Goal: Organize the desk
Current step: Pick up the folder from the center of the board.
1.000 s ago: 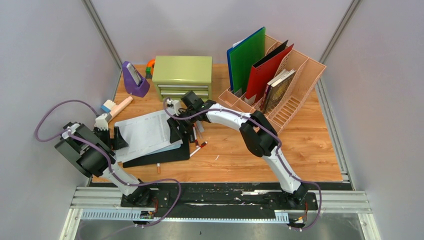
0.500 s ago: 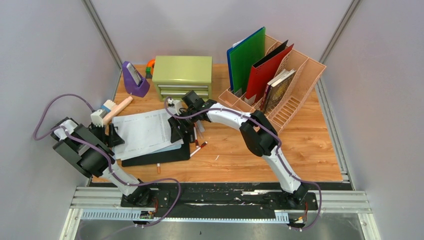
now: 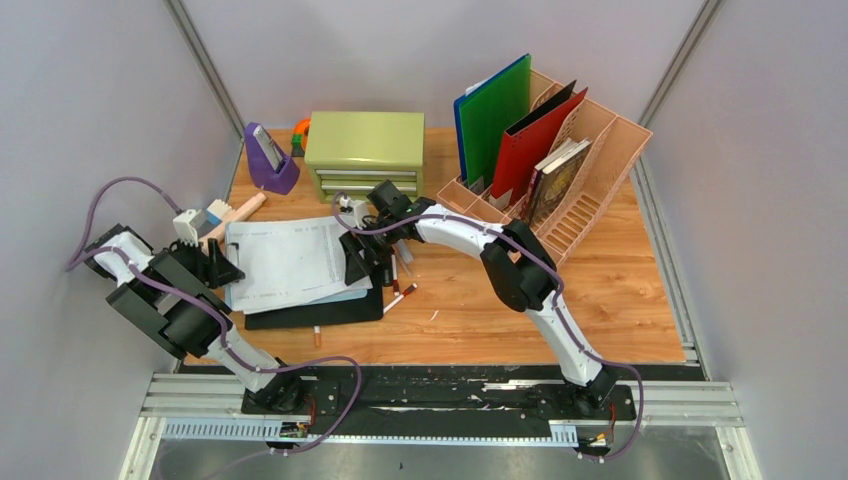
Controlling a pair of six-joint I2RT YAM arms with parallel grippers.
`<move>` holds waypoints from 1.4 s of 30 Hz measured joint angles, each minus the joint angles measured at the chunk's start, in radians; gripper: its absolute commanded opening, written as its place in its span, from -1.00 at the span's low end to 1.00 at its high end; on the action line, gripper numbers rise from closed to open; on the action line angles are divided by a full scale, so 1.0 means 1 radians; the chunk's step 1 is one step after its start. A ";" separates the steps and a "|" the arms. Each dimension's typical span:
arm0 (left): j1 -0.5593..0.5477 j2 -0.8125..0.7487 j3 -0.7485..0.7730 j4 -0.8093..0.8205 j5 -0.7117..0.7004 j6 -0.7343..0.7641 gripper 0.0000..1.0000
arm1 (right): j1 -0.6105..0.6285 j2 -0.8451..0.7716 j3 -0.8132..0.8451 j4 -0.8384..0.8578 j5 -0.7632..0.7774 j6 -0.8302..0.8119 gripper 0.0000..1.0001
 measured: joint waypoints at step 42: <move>-0.002 -0.137 0.109 -0.253 0.279 0.066 -1.00 | 0.002 0.002 0.002 -0.004 -0.018 -0.009 0.89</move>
